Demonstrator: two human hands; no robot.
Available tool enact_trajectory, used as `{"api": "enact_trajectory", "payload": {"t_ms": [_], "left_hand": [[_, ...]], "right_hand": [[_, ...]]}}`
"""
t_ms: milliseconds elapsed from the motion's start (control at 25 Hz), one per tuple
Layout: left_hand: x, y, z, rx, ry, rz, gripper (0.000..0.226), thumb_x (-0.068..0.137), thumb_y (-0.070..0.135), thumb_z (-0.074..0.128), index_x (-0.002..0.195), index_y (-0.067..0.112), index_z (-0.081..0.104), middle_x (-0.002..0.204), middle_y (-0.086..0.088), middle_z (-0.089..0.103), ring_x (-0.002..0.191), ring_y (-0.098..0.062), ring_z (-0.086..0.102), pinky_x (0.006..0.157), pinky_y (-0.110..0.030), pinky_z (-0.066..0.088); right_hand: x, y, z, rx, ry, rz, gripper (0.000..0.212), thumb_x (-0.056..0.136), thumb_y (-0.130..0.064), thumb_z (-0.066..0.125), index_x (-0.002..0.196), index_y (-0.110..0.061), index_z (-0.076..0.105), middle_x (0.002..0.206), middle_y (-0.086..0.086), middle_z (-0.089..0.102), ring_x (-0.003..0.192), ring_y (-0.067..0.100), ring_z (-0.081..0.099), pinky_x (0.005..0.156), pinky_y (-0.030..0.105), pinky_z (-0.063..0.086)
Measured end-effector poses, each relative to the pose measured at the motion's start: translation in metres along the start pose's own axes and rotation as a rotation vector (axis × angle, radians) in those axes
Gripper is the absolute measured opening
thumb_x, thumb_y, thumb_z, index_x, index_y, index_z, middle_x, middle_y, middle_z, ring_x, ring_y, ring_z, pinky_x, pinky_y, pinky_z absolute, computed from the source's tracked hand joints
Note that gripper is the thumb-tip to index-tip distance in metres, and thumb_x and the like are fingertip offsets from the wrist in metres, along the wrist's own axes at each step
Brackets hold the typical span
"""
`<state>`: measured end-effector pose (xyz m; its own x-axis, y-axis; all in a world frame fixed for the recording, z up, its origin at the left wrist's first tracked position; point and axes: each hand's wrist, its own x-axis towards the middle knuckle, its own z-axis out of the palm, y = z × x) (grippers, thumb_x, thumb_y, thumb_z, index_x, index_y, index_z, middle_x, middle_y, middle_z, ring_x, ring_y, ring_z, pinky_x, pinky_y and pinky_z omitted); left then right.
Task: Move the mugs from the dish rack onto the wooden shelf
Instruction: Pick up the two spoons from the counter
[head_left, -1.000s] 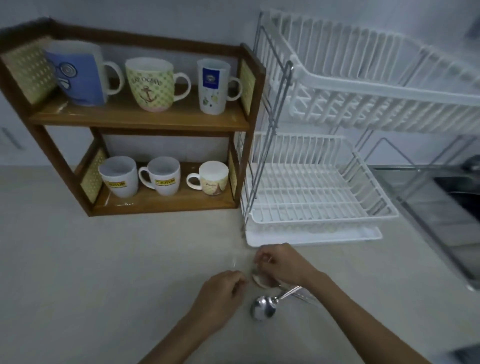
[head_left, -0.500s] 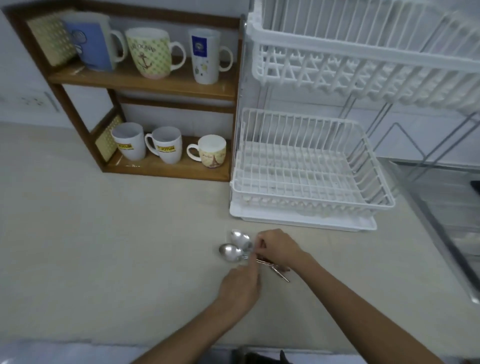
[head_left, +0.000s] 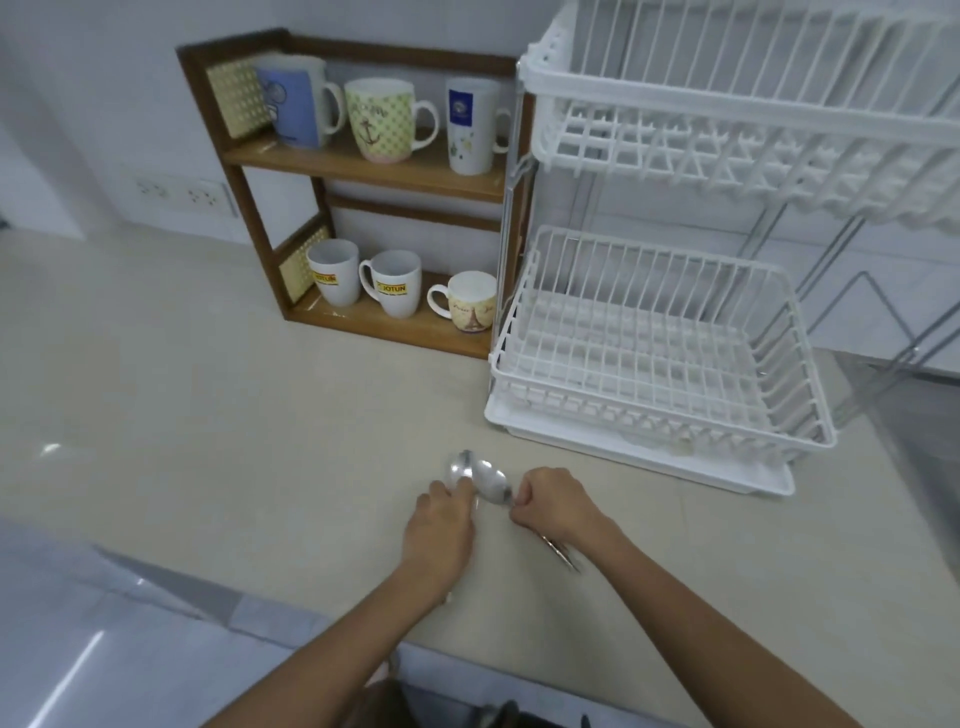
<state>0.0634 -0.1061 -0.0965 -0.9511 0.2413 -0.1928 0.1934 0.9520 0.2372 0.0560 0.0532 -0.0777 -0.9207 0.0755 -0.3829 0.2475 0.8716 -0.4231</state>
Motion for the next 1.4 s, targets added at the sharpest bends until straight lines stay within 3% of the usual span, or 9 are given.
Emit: {"api": "enact_trajectory", "payload": {"t_ms": [200, 320, 480, 600, 800, 880, 960, 1080, 1400], "left_hand": [[0.013, -0.010, -0.042, -0.296, -0.203, -0.069, 0.018, 0.091, 0.014, 0.051, 0.106, 0.008, 0.058, 0.101, -0.008, 0.068, 0.097, -0.027, 0.063, 0.081, -0.027, 0.048], [0.020, -0.003, -0.086, -0.721, -0.403, 0.022, 0.031, 0.090, 0.015, 0.060, 0.060, 0.016, 0.057, 0.053, 0.004, 0.054, 0.049, -0.005, 0.054, 0.051, -0.012, 0.045], [0.053, 0.042, -0.130, -1.030, -0.421, 0.123, 0.013, 0.091, 0.019, 0.063, 0.083, 0.008, 0.064, 0.053, 0.006, 0.049, 0.041, 0.000, 0.046, 0.047, -0.011, 0.045], [0.098, 0.085, -0.148, -1.173, -0.327, 0.094, 0.013, 0.091, 0.013, 0.063, 0.081, 0.006, 0.063, 0.064, 0.000, 0.053, 0.051, -0.002, 0.053, 0.053, -0.010, 0.052], [0.174, 0.131, -0.130, -1.138, -0.201, -0.063, 0.008, 0.092, 0.001, 0.058, 0.085, 0.005, 0.058, 0.090, -0.012, 0.054, 0.071, -0.014, 0.057, 0.059, -0.016, 0.055], [0.199, 0.138, -0.110, -1.039, -0.175, -0.134, 0.013, 0.091, -0.003, 0.057, 0.080, 0.003, 0.061, 0.093, -0.015, 0.055, 0.078, -0.021, 0.059, 0.073, -0.030, 0.058], [0.217, 0.141, -0.093, -0.925, -0.149, -0.170, 0.011, 0.089, -0.003, 0.057, 0.092, -0.006, 0.068, 0.091, -0.017, 0.060, 0.083, -0.026, 0.064, 0.086, -0.043, 0.058], [0.234, 0.141, -0.074, -0.862, -0.111, -0.217, 0.016, 0.088, 0.001, 0.059, 0.099, -0.007, 0.068, 0.103, -0.022, 0.069, 0.093, -0.031, 0.069, 0.084, -0.042, 0.059], [0.229, 0.142, -0.077, -0.594, 0.004, -0.095, 0.026, 0.088, 0.022, 0.064, 0.105, 0.002, 0.065, 0.106, -0.018, 0.070, 0.098, -0.032, 0.069, 0.086, -0.042, 0.056]], "right_hand": [[-0.014, 0.022, -0.051, 0.273, -0.172, -0.053, 0.004, 0.074, -0.016, 0.069, 0.072, -0.017, 0.066, 0.069, 0.002, 0.064, 0.060, 0.014, 0.057, 0.049, 0.019, 0.042], [-0.018, 0.040, -0.113, 0.528, -0.056, -0.120, 0.005, 0.076, -0.020, 0.075, 0.075, -0.019, 0.070, 0.064, -0.006, 0.066, 0.056, 0.004, 0.058, 0.047, 0.013, 0.043], [0.015, 0.057, -0.174, 0.743, 0.278, -0.096, 0.006, 0.078, -0.018, 0.077, 0.073, -0.018, 0.074, 0.061, -0.008, 0.070, 0.055, 0.001, 0.060, 0.047, 0.011, 0.048], [0.059, 0.061, -0.190, 0.818, 0.315, 0.005, 0.004, 0.081, -0.005, 0.074, 0.085, -0.006, 0.073, 0.066, 0.006, 0.065, 0.057, 0.011, 0.056, 0.049, 0.014, 0.050], [0.119, 0.072, -0.179, 0.694, 0.352, 0.173, 0.014, 0.081, 0.002, 0.070, 0.094, 0.008, 0.071, 0.063, 0.012, 0.059, 0.050, 0.018, 0.053, 0.048, 0.023, 0.046], [0.134, 0.078, -0.167, 0.625, 0.363, 0.185, 0.014, 0.079, -0.002, 0.072, 0.091, 0.007, 0.073, 0.062, 0.012, 0.061, 0.050, 0.021, 0.056, 0.055, 0.029, 0.051], [0.143, 0.080, -0.159, 0.570, 0.373, 0.181, 0.013, 0.078, -0.007, 0.074, 0.088, 0.001, 0.075, 0.069, 0.011, 0.066, 0.057, 0.023, 0.062, 0.066, 0.033, 0.056], [0.153, 0.079, -0.154, 0.523, 0.397, 0.170, 0.011, 0.077, -0.014, 0.075, 0.087, -0.009, 0.076, 0.085, 0.007, 0.072, 0.079, 0.025, 0.071, 0.079, 0.036, 0.058], [0.146, 0.076, -0.149, 0.392, 0.514, 0.148, 0.012, 0.084, -0.020, 0.069, 0.087, -0.009, 0.072, 0.093, 0.005, 0.072, 0.089, 0.020, 0.065, 0.071, 0.020, 0.039]]}}
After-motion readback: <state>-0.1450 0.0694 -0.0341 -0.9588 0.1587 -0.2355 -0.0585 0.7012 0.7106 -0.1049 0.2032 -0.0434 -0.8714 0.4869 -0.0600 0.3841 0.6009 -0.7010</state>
